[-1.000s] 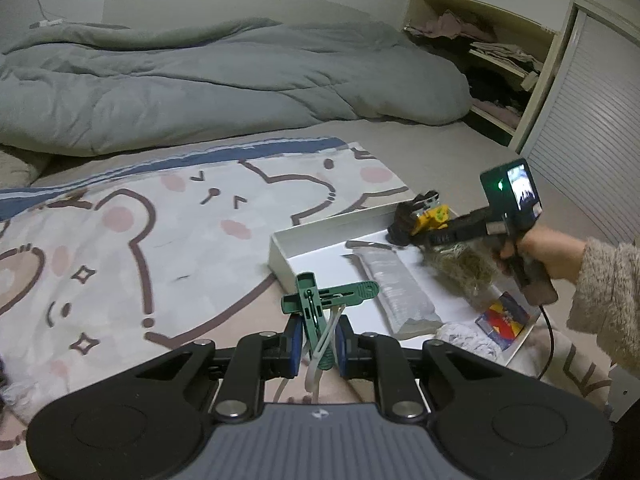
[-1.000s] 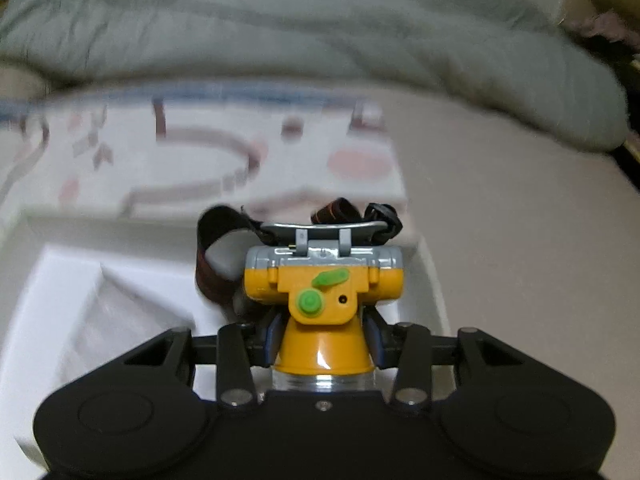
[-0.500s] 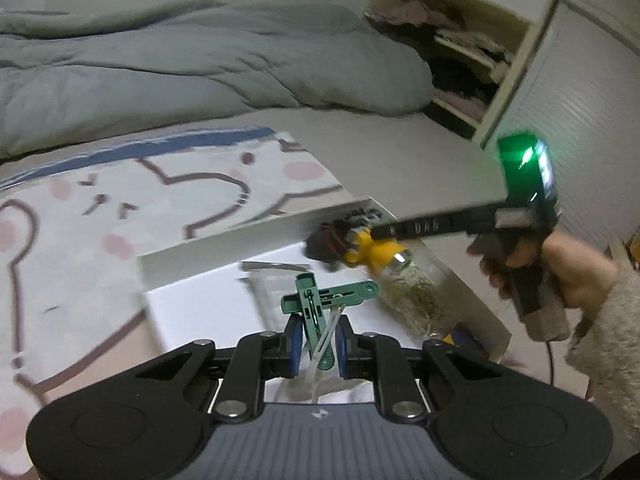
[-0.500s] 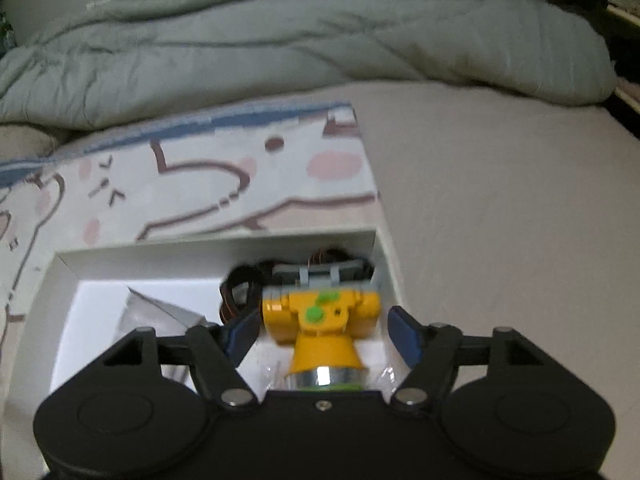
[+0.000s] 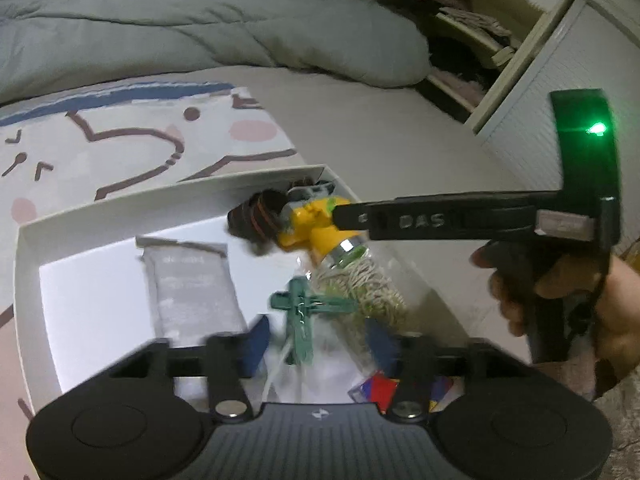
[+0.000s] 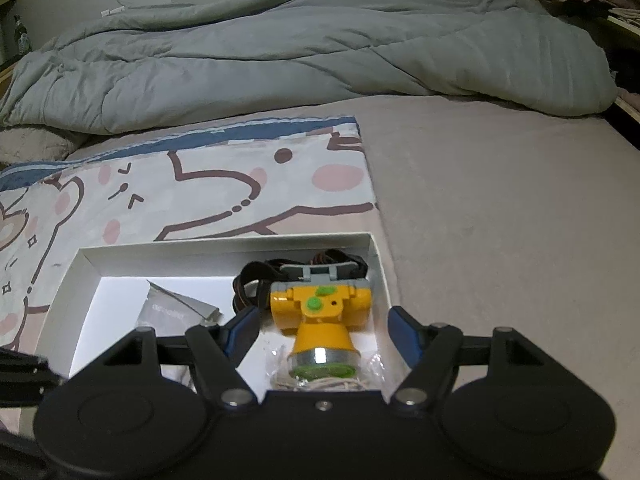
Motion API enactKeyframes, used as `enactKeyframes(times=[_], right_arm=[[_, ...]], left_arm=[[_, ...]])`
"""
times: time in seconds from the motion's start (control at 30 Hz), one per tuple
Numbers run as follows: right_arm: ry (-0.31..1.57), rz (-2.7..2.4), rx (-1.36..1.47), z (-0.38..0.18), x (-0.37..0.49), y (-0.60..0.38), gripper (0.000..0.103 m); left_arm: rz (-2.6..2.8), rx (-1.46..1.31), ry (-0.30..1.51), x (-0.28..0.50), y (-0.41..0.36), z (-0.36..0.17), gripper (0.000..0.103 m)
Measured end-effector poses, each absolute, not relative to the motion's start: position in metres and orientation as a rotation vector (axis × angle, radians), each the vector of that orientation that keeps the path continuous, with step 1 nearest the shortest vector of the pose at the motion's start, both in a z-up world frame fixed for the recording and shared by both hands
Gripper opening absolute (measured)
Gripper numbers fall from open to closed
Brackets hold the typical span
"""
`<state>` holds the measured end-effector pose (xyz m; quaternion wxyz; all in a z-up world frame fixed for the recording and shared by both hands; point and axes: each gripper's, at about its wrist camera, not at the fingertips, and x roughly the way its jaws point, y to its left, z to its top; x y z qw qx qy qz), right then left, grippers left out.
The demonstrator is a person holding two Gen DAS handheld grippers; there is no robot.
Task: Organize objects
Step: 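Lower into the tray and open the right tool on the headlamp while the left tool releases the clothespin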
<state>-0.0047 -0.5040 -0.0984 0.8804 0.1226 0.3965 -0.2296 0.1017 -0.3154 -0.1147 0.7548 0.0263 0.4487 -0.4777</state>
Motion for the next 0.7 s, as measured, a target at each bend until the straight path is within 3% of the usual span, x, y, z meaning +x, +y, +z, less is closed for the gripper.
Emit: enactKeyframes(times=[0.7], right_arm=[[0.753, -0.443, 0.238, -0.042, -0.044, -0.445, 0.072]], left_arm=[[-0.953, 0.152, 0.921, 0.094, -0.255, -0.065, 0.055]])
